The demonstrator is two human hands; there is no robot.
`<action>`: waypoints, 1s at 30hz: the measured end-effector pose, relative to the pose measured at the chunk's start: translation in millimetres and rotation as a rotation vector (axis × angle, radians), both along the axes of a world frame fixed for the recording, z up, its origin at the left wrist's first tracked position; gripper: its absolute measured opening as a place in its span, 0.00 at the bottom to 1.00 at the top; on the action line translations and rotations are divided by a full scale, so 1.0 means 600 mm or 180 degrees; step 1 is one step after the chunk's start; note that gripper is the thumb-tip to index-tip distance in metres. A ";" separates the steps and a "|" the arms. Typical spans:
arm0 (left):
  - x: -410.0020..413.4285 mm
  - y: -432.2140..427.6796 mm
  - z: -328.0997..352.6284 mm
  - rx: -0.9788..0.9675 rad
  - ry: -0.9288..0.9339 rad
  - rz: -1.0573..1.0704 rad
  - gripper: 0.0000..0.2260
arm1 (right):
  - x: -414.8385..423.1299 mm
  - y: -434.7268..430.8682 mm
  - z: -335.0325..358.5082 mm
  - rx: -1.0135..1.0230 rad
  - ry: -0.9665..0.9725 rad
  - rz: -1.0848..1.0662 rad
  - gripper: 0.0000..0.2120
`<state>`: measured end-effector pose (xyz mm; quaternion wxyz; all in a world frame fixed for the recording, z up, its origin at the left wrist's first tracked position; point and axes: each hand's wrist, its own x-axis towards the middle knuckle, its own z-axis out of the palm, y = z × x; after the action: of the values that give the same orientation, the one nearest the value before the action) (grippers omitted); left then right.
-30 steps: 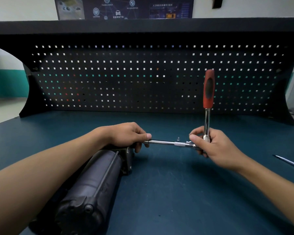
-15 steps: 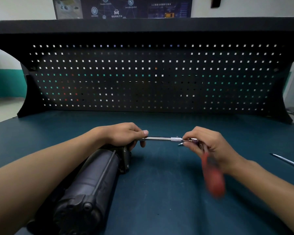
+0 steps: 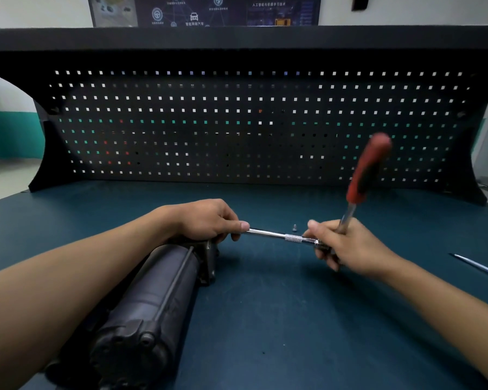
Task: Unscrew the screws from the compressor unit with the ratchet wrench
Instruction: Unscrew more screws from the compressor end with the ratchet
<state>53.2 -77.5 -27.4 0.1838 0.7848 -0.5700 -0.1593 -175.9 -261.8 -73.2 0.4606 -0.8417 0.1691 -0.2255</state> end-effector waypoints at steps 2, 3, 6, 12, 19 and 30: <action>0.000 0.001 0.000 0.0004 0.0028 0.0012 0.19 | 0.004 0.007 0.009 0.0696 0.0124 -0.0232 0.24; 0.000 0.001 0.000 0.0011 0.0036 0.0015 0.19 | 0.006 0.009 0.011 0.0988 0.0205 -0.0330 0.25; -0.001 0.003 -0.001 0.0019 0.0039 0.0016 0.19 | 0.007 0.010 0.014 0.1710 0.0500 -0.0398 0.30; -0.013 -0.001 -0.002 0.0014 0.0045 -0.0051 0.19 | 0.000 -0.003 0.021 0.2445 0.0510 -0.0143 0.23; -0.035 -0.003 -0.009 -0.0014 -0.0022 -0.0115 0.18 | -0.008 -0.018 0.023 0.2755 0.0493 -0.0031 0.21; -0.046 0.005 0.004 -0.0221 0.0584 -0.0039 0.32 | -0.017 -0.015 0.015 -0.0455 -0.0807 -0.0252 0.13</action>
<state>25.3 -74.4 -25.3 0.2614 0.7565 -0.5608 -0.2118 -186.0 -270.6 -64.2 0.4078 -0.8298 0.1262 -0.3594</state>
